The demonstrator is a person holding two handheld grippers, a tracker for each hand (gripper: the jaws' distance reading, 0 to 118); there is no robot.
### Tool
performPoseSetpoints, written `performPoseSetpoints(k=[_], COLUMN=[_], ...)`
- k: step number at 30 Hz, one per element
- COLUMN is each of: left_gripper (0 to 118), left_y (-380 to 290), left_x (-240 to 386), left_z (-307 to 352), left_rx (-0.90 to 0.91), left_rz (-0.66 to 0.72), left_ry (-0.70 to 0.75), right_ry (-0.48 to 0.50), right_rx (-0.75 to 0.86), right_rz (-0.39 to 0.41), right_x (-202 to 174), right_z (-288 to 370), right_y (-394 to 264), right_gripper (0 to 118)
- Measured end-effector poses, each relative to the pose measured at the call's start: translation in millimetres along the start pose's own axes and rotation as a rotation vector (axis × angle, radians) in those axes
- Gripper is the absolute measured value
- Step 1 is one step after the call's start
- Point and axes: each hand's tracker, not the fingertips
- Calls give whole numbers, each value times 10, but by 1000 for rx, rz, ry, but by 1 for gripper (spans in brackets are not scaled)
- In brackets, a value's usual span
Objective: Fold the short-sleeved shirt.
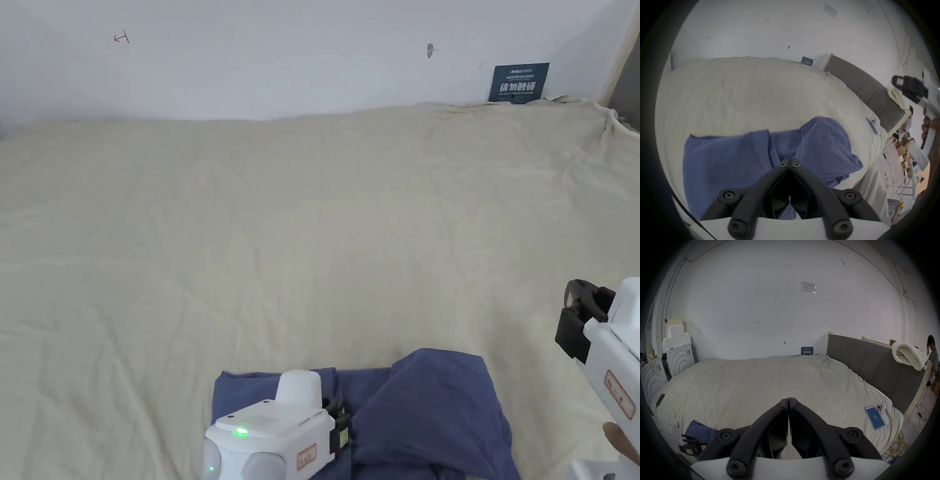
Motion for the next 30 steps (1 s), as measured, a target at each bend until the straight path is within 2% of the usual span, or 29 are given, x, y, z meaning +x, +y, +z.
performPoseSetpoints(k=[5,9,16,19,22,24,26,27,28,30], left_gripper=[0,0,0,0,8,37,81,94,102,103], left_y=[313,505,606,573,510,456,409,385,354,316], left_x=[-196,-502,-1155,-1485,-1733,-1835,-1923,-1958,-1980,-2023], left_z=[322,542,753,750,679,614,515,471,423,347], left_rx=[-4,-18,-61,-99,-143,-166,-206,-212,-223,-227], left_rz=[5,69,135,203,235,253,281,295,305,318], left_ry=[-103,-158,-100,-78,-51,-49,-50,-56,-59,-60], right_ry=[12,17,17,18,21,23,27,30,32,36], right_rx=[7,8,0,-5,-9,-14,-20,-22,-25,-28], right_rz=[9,12,20,23,24,26,26,27,30,34], right_x=[-27,-62,-89,-110,-136,-160,-162,-169,-180,-180], right_z=[-23,-17,-24,-40,-57,-79,-134,-147,-152,-166], right_y=[23,39,36,29,22,16,-23,-33,-37,-56], right_gripper=[1,1,1,1,1,1,1,1,1,1])
